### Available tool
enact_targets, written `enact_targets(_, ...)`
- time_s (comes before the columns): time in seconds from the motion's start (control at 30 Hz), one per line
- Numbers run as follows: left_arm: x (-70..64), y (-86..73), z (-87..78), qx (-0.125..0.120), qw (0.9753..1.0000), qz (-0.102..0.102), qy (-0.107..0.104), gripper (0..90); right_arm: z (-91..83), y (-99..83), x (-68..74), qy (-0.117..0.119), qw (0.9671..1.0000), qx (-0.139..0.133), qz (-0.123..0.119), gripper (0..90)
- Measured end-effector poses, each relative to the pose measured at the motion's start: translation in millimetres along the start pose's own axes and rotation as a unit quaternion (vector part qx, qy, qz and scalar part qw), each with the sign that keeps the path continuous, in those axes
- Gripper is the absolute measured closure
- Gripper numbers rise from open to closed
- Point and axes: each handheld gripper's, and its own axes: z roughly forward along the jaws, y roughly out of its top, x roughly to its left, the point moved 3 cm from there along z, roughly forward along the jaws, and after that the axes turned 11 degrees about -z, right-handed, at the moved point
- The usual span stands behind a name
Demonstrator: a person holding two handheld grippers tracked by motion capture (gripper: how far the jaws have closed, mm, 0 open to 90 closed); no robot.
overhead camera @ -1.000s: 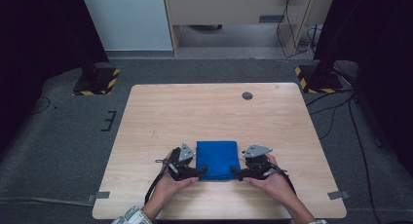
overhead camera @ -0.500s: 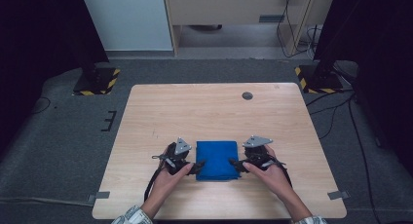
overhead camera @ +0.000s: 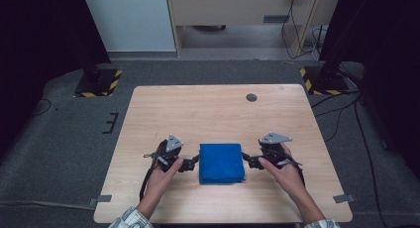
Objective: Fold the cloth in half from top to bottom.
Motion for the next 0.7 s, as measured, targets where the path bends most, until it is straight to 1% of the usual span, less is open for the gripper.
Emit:
enact_targets(0.03, 1.4, -0.4, 0.0, 0.002, 1.0, -0.001, 0.001, 6.2, -1.3, 0.2, -1.9, -0.003, 1.0, -0.001, 0.006, 10.5)
enact_targets(0.1, 2.4, -0.7, 0.3, 0.003, 1.0, -0.002, 0.002, 6.2, -3.5, 0.0, -6.8, -0.009, 0.9999, -0.003, 0.01, 10.3)
enact_targets(0.17, 4.4, -0.2, -0.3, 0.004, 1.0, 0.003, 0.006, 6.2, -5.8, -0.3, -10.8, -0.016, 0.9997, -0.003, 0.018, 10.1)
enact_targets(0.23, 5.7, 0.5, -0.3, 0.004, 0.9999, 0.005, 0.012, 6.2, -7.9, -1.1, -14.9, -0.03, 0.9994, -0.002, 0.019, 9.4)
enact_targets(0.3, 7.3, 1.6, 0.1, 0.002, 0.9999, 0.004, 0.014, 6.2, -9.8, -2.7, -19.6, -0.047, 0.9988, 0.001, 0.015, 9.3)
enact_targets(0.37, 10.1, 2.2, -0.8, 0.004, 0.9998, 0.004, 0.018, 6.2, -12.1, -5.3, -25.0, -0.055, 0.9982, 0.003, 0.022, 9.3)
enact_targets(0.4, 12.3, 2.6, -1.8, 0.002, 0.9998, 0.003, 0.021, 6.2, -13.4, -6.8, -27.9, -0.061, 0.9979, 0.005, 0.023, 9.3)
enact_targets(0.53, 23.9, 4.0, -7.2, -0.002, 0.9995, -0.005, 0.032, 6.2, -19.2, -12.3, -41.2, -0.079, 0.9961, 0.006, 0.038, 9.3)
enact_targets(0.63, 33.3, 4.2, -10.0, -0.003, 0.9991, -0.013, 0.039, 6.2, -22.4, -17.0, -49.2, -0.09, 0.9947, 0.009, 0.049, 9.2)
enact_targets(0.7, 39.2, 4.3, -11.2, -0.003, 0.9988, -0.018, 0.045, 6.2, -23.2, -21.0, -53.2, -0.094, 0.9941, 0.015, 0.052, 9.2)
